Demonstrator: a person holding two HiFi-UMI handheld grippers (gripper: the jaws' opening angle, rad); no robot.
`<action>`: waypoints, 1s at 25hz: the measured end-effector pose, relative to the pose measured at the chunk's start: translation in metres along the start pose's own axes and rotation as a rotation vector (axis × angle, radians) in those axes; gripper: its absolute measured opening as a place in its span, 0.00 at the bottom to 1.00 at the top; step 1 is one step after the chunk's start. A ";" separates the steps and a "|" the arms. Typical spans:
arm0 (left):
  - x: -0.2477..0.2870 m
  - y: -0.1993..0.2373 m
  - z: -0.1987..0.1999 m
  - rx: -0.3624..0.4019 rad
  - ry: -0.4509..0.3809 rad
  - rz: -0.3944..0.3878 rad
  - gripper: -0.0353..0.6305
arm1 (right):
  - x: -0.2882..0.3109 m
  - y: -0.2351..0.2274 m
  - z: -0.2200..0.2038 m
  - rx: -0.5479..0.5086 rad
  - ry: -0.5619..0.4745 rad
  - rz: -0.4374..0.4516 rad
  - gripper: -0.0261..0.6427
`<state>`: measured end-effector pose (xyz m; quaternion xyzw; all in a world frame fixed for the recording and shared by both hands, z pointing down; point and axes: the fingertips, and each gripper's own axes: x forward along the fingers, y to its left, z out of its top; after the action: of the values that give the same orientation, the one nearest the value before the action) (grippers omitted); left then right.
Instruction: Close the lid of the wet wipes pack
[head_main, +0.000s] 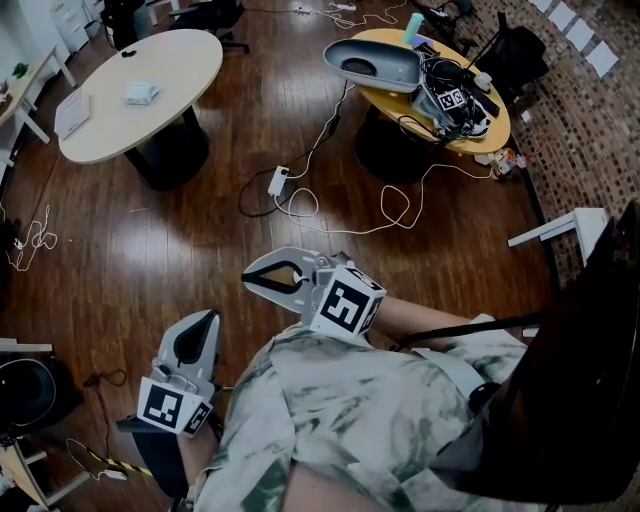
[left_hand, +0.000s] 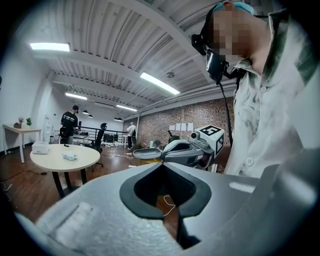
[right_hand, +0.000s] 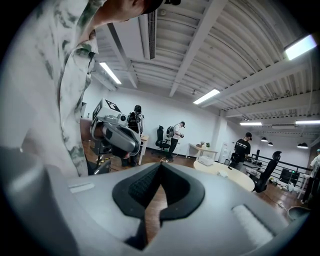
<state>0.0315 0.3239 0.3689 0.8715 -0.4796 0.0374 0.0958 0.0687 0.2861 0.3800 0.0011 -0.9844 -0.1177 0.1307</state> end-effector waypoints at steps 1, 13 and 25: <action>-0.001 -0.001 0.001 0.002 -0.001 -0.001 0.06 | 0.000 0.000 0.000 -0.009 -0.004 0.000 0.05; -0.014 0.002 0.000 0.007 -0.009 0.020 0.06 | 0.009 0.010 0.010 -0.033 -0.011 0.026 0.05; -0.015 0.004 0.001 0.004 -0.004 0.025 0.06 | 0.011 0.011 0.010 -0.040 -0.014 0.030 0.05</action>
<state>0.0197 0.3345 0.3664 0.8657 -0.4905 0.0378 0.0924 0.0562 0.2990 0.3759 -0.0172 -0.9827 -0.1353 0.1254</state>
